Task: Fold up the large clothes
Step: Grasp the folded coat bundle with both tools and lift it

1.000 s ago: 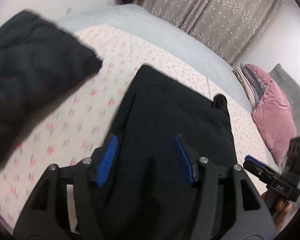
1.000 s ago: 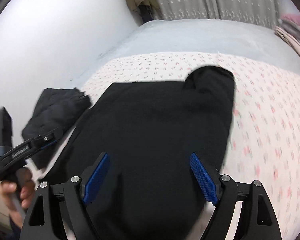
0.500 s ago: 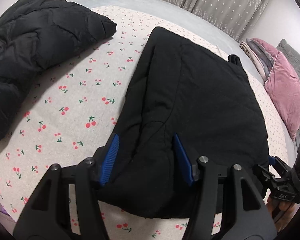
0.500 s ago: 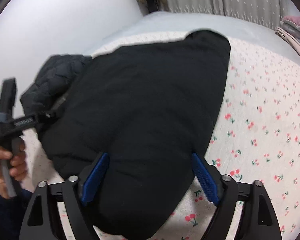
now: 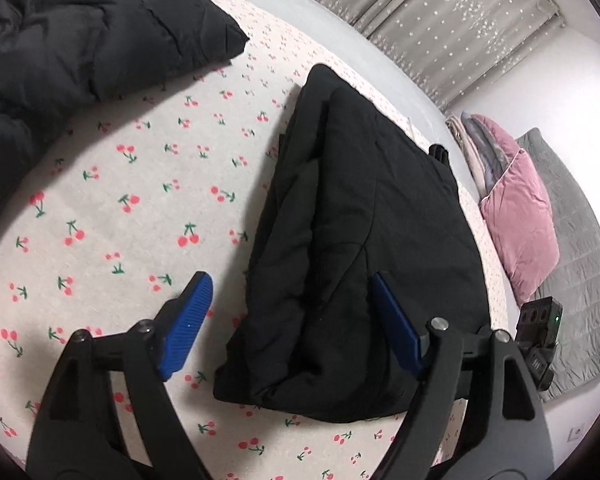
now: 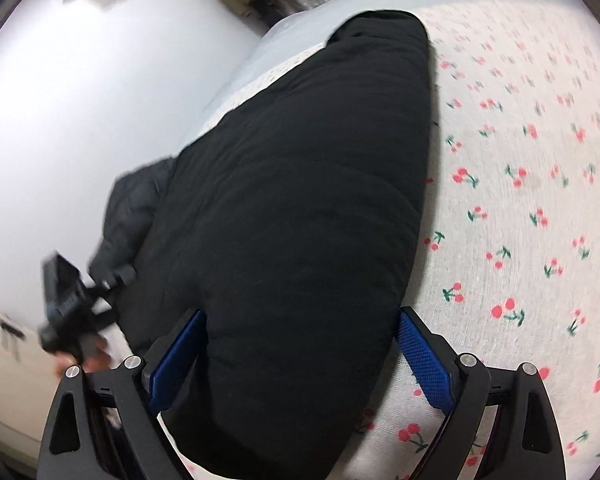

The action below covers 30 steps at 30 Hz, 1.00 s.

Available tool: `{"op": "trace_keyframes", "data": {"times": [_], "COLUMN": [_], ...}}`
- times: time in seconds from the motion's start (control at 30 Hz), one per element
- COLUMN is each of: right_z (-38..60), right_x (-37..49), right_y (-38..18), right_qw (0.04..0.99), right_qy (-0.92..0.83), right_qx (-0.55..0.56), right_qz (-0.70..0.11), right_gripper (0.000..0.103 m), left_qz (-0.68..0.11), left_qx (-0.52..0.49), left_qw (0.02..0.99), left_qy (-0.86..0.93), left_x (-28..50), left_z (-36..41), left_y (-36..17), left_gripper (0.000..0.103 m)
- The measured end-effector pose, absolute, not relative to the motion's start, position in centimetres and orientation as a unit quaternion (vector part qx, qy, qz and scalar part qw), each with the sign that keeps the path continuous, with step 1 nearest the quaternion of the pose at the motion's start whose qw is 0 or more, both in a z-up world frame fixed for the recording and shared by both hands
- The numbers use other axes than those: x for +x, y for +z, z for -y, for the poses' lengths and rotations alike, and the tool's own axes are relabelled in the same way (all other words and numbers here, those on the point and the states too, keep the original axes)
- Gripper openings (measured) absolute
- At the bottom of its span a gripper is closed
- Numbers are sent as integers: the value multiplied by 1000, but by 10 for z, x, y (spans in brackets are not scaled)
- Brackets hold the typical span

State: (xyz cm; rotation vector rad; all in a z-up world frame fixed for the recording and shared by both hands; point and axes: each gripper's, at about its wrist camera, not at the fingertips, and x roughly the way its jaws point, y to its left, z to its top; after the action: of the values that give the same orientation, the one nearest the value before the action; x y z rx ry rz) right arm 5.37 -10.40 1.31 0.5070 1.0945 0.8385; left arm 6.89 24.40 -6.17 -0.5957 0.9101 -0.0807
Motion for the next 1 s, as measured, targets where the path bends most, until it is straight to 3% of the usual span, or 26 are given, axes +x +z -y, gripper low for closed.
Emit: {"op": "trace_keyframes", "data": {"times": [0.13, 0.4, 0.57, 0.63, 0.8, 1.0], "right_z": [115, 132, 126, 124, 124, 92], "right_x": [62, 66, 65, 61, 62, 59], "right_y": [1, -16, -14, -10, -1, 17], "right_qw": [709, 673, 692, 703, 727, 765], "right_qy": [387, 373, 363, 358, 351, 355], "right_qx": [294, 387, 371, 356, 324, 253], "right_qz": [-511, -507, -502, -501, -494, -474], "right_gripper": [95, 95, 95, 95, 92, 68], "left_qz": [-456, -476, -474, -468, -457, -430], "left_qx": [-301, -324, -305, -310, -320, -314], "left_qw": [836, 814, 823, 824, 825, 842], "left_qy": [-41, -74, -71, -77, -95, -83], "left_x": [76, 81, 87, 87, 90, 84], "left_z": [-245, -234, -220, -220, -223, -216], "left_y": [-75, -89, -88, -87, -85, -76], "left_gripper": [93, 95, 94, 81, 67, 53]}}
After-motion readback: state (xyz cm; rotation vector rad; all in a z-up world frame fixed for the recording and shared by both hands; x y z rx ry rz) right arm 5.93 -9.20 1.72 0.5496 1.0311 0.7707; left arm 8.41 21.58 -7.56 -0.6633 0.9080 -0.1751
